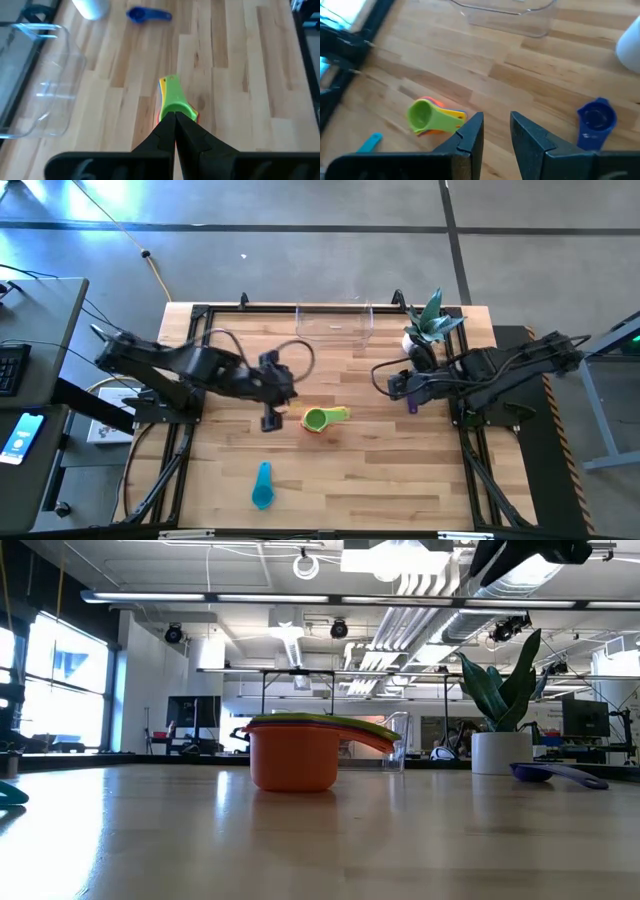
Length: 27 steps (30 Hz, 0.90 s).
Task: Nest measuring cups in basket
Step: Stack the bottom blue measuring cup on top of the green measuring cup
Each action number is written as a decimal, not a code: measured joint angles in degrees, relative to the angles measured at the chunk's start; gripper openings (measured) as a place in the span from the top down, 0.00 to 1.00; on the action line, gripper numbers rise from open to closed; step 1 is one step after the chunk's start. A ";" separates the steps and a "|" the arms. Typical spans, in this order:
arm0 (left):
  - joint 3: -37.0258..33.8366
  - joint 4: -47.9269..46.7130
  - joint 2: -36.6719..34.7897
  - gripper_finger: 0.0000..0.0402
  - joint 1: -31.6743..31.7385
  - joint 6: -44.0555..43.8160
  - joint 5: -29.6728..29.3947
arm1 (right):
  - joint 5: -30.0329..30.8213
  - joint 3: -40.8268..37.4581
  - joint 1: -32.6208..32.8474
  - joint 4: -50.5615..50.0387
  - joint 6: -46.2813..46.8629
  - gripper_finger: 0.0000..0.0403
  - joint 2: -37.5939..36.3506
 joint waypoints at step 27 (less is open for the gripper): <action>-1.03 -23.78 -11.34 0.83 -1.00 -33.09 9.83 | -9.93 0.00 -6.22 0.84 -10.53 0.67 3.71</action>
